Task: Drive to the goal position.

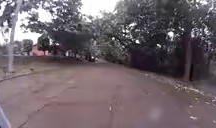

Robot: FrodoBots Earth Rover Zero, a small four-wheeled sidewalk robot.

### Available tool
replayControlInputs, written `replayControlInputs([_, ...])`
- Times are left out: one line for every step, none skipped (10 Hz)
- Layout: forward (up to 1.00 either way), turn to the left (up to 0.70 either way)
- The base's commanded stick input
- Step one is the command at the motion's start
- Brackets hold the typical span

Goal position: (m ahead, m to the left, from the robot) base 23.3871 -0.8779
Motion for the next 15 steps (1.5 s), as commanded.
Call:
replayControlInputs([0.70, 0.00])
replayControlInputs([0.70, 0.00])
replayControlInputs([0.70, 0.00])
replayControlInputs([0.70, 0.00])
replayControlInputs([0.70, 0.00])
replayControlInputs([0.70, 0.00])
replayControlInputs([0.70, 0.00])
replayControlInputs([0.70, 0.00])
replayControlInputs([0.70, 0.00])
replayControlInputs([0.70, 0.00])
replayControlInputs([0.70, 0.00])
replayControlInputs([0.70, 0.00])
replayControlInputs([0.70, 0.00])
replayControlInputs([0.70, 0.00])
replayControlInputs([0.70, 0.00])
